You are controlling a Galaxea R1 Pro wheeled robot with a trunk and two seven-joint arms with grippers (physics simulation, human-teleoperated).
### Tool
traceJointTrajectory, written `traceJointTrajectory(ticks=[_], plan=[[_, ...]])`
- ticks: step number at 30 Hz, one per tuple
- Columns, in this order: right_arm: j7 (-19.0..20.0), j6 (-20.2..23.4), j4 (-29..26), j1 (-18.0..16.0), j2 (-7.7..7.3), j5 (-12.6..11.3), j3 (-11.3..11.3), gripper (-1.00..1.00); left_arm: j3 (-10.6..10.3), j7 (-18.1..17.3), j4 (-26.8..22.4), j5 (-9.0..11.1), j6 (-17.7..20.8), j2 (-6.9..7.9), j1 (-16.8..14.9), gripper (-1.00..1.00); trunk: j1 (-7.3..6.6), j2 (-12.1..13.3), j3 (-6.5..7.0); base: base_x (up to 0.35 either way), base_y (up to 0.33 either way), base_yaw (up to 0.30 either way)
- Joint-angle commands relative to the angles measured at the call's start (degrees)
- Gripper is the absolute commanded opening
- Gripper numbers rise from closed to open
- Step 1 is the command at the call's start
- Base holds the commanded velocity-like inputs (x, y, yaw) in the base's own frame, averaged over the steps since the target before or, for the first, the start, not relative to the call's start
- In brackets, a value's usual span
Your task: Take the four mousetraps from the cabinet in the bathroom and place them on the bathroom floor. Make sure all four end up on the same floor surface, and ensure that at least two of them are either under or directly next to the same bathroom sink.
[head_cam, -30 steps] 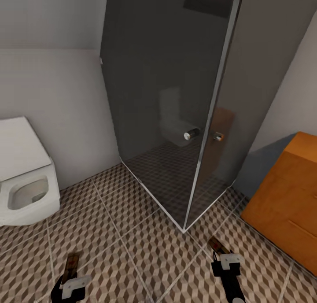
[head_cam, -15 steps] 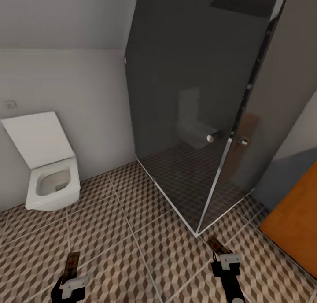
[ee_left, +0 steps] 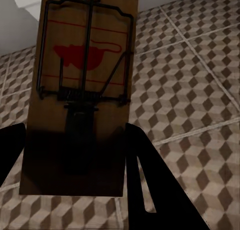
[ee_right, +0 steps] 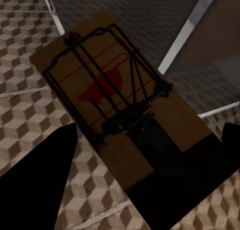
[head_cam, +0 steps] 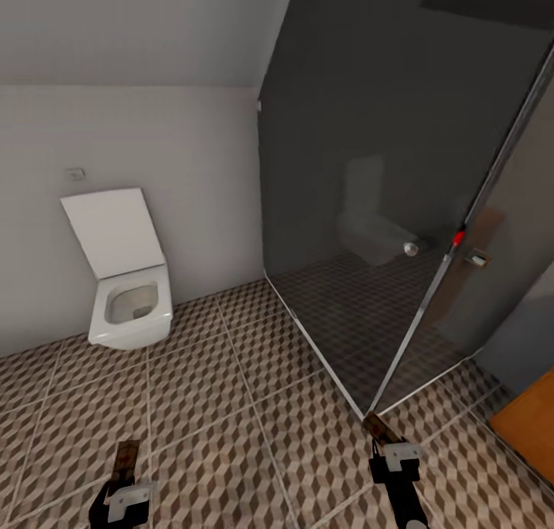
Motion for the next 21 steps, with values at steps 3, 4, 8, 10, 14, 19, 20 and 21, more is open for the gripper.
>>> traceJointTrajectory(ticks=[3, 4, 8, 10, 14, 19, 20, 21], plan=[[-0.52, 0.02, 0.0, -0.02, -0.04, 0.06, 0.48, -1.0, -0.47, 0.57, 0.12, -0.24, -0.09, -0.04, -0.06, -1.0, 0.0, -0.03, -0.05, 0.0, 0.0, 0.26], [-0.52, 0.01, -0.01, -0.02, -0.04, 0.06, 0.48, -1.0, -0.46, 0.57, 0.12, -0.23, -0.09, -0.04, -0.06, -1.0, 0.0, -0.03, -0.05, 0.0, 0.0, 0.26], [-0.52, 0.01, 0.02, -0.02, -0.04, 0.06, 0.48, -1.0, -0.46, 0.57, 0.1, -0.22, -0.09, -0.04, -0.05, -1.0, 0.0, -0.03, -0.05, 0.0, 0.0, 0.26], [-0.52, 0.01, 0.02, -0.02, -0.04, 0.06, 0.48, -1.0, -0.46, 0.57, 0.1, -0.22, -0.09, -0.04, -0.06, -1.0, 0.0, -0.03, -0.05, 0.0, 0.0, 0.26], [-0.52, 0.01, 0.02, -0.04, -0.04, 0.06, 0.48, -1.0, -0.44, 0.57, 0.11, -0.23, -0.09, -0.04, -0.06, -1.0, 0.0, -0.03, -0.05, 0.0, 0.0, 0.26], [-0.52, 0.01, 0.01, -0.02, -0.04, 0.06, 0.48, -1.0, -0.44, 0.57, 0.07, -0.22, -0.14, -0.04, -0.06, -1.0, 0.0, -0.03, -0.05, 0.0, 0.0, 0.26], [-0.52, 0.01, 0.01, -0.02, -0.04, 0.06, 0.48, -1.0, -0.44, 0.57, 0.08, -0.22, -0.16, -0.04, -0.06, -1.0, 0.0, -0.03, -0.05, 0.0, 0.0, 0.26], [-0.52, 0.01, 0.02, -0.02, -0.04, 0.06, 0.48, -1.0, -0.44, 0.57, 0.1, -0.22, -0.17, -0.04, -0.06, -1.0, 0.0, -0.03, -0.05, 0.0, 0.0, 0.26]])
